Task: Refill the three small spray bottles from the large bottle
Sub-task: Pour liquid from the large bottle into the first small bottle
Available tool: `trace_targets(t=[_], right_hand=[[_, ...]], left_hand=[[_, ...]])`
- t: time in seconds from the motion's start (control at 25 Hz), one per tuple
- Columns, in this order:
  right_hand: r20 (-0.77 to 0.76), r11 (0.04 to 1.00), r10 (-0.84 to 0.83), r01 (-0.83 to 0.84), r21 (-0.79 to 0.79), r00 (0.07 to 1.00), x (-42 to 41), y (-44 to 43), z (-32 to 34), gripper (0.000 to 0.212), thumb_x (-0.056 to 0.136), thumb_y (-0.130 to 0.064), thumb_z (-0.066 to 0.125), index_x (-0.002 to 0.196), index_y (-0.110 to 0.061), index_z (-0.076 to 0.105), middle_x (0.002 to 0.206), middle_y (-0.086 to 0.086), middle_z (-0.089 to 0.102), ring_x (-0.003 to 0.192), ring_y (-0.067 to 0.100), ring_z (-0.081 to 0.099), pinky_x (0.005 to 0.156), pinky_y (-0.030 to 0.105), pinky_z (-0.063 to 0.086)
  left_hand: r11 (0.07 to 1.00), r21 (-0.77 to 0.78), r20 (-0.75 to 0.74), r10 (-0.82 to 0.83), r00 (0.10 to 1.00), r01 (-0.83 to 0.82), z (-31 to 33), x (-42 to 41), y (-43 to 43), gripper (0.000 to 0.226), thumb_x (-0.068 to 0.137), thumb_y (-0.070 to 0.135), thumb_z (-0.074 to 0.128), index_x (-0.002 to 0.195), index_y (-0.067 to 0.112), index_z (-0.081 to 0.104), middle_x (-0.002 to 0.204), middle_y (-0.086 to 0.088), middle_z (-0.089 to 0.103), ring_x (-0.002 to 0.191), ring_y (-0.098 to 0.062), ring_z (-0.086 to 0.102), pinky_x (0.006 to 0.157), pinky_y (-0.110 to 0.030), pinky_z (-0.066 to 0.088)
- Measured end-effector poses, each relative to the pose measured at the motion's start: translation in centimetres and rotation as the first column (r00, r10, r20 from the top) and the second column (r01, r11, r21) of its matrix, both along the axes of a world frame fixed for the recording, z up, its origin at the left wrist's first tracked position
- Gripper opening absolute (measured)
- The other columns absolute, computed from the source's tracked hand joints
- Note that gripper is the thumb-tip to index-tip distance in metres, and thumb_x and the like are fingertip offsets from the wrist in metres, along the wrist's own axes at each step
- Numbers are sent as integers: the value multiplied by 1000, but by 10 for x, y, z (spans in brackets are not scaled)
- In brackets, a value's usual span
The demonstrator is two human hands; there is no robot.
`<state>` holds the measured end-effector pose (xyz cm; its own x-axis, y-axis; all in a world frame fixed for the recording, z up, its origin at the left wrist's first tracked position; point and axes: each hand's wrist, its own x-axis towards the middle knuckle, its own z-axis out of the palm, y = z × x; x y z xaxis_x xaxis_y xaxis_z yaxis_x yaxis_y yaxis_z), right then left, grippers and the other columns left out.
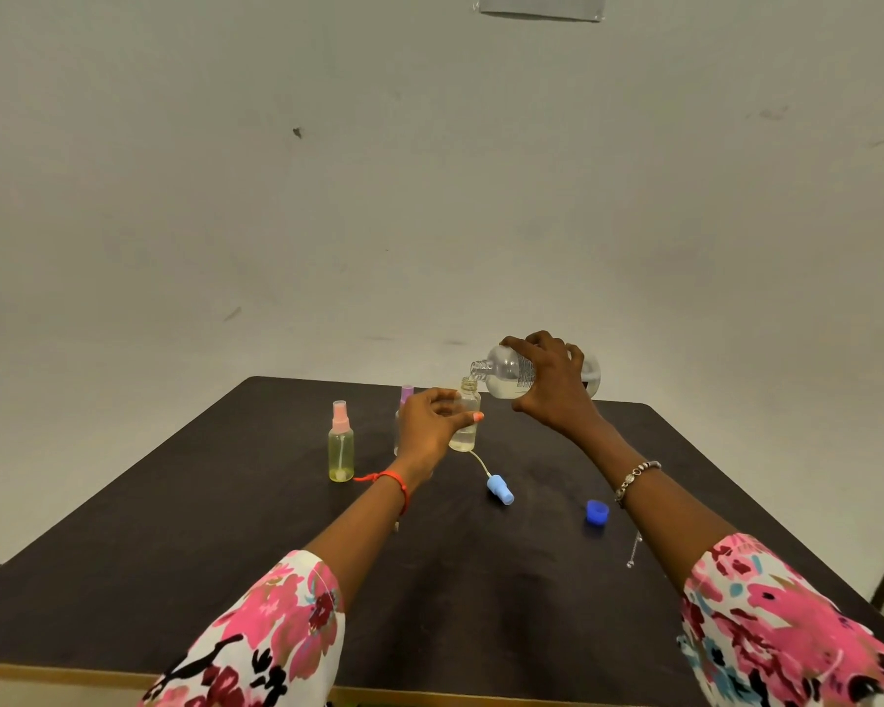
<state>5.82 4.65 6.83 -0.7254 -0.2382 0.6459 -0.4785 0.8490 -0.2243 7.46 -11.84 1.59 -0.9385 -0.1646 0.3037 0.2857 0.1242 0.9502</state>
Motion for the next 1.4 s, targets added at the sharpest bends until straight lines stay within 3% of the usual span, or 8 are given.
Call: trace_targets(t=[0.4,0.64,1.4], right_hand=[[-6,1000,-13,13,26,1000,-2,1,1,70,63,-16,74,128,-20,49,118,10,49,114,27,44,105,44,18],[1,999,-16,16,29,1000,-1,2,1,70,63,-14,74,128,-21,49,118,10,48,115,26,44,106,43,16],[-5,999,-18,19,44,1000,1,1,0,68,64,-14,72,127,-21,50,117,10,48,113,27,44,106,44,16]], left_hand=[[1000,-7,1,9,1000,-9,0,1,0,49,66,14,79,110,5,59,98,-5,65,84,-11,59,63,-12,45],[1000,-3,12,9,1000,-9,1,3,2,47,66,14,79,108,5,59,92,-1,63,85,-12,60,77,-28,52],[1000,-2,19,22,1000,-22,0,4,3,49,66,13,79,110,4,59,105,-12,67,90,-17,61,85,-36,53]])
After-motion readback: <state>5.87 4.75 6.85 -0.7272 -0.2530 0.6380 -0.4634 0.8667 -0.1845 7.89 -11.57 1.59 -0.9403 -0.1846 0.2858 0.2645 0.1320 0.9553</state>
